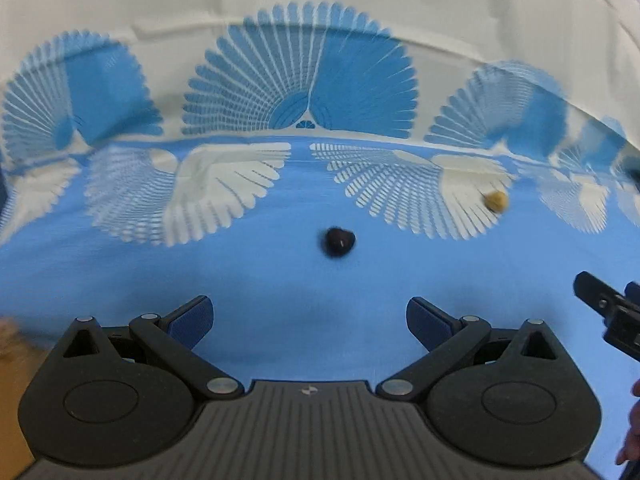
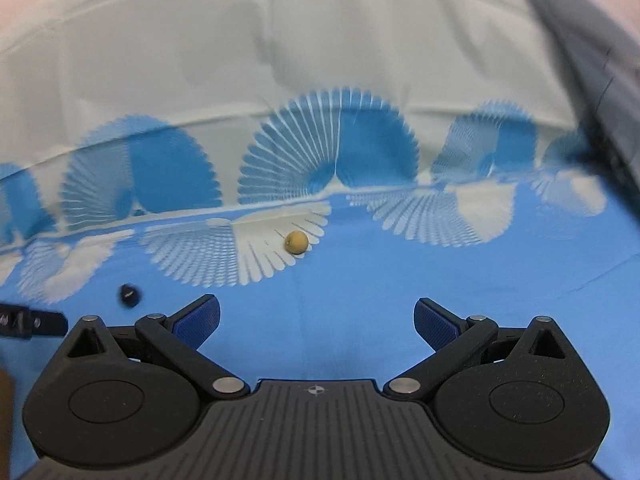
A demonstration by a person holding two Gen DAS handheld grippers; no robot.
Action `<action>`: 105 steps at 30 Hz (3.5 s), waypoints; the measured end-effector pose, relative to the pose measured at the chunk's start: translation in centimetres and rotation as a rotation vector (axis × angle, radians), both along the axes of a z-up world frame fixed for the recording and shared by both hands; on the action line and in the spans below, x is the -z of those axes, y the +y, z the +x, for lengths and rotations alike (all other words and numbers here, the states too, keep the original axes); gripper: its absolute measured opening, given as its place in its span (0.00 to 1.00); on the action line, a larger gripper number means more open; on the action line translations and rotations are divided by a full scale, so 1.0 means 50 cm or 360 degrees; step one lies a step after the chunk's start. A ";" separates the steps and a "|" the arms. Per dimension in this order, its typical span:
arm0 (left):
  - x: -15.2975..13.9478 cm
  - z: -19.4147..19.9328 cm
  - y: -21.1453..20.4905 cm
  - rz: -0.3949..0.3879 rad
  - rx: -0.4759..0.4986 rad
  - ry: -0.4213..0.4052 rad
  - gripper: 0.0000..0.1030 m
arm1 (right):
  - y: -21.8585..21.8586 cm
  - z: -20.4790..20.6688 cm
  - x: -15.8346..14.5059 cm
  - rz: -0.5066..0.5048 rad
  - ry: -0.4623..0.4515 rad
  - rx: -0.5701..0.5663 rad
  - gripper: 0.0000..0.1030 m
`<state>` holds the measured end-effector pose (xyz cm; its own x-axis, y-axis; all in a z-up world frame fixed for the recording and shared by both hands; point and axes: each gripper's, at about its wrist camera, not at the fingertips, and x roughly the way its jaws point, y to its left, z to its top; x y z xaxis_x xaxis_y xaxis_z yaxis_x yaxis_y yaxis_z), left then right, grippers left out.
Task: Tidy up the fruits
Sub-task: 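Grasp the second dark cherry with the left tool while the right tool grasps the small yellow fruit, then carry the cherry and yellow fruit over the cardboard box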
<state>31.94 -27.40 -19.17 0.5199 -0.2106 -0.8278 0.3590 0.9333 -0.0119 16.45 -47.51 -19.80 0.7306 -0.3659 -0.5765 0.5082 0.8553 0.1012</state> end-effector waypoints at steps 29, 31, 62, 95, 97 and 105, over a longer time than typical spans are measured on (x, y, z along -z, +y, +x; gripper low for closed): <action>0.155 0.152 -0.094 0.0101 0.0021 -0.0040 1.00 | -0.103 0.274 0.163 -0.0164 -0.0010 0.0020 0.99; 0.156 0.151 -0.096 0.0103 0.0021 -0.0044 1.00 | -0.103 0.278 0.162 -0.0168 -0.0007 0.0022 0.99; -0.202 -0.266 0.093 -0.0054 0.0197 -0.0075 0.27 | 0.148 -0.169 -0.095 0.0083 -0.0127 -0.0141 0.27; -0.335 -0.727 0.731 0.0082 -0.0249 -0.0077 0.27 | 0.823 -0.607 -0.266 0.0052 -0.0152 -0.0849 0.27; -0.334 -0.718 0.737 0.0084 -0.0269 -0.0074 0.27 | 0.837 -0.597 -0.266 0.0028 -0.0132 -0.0874 0.27; -0.311 -0.644 0.746 0.0121 -0.0302 -0.0046 0.27 | 0.863 -0.509 -0.247 0.0023 -0.0057 -0.0950 0.27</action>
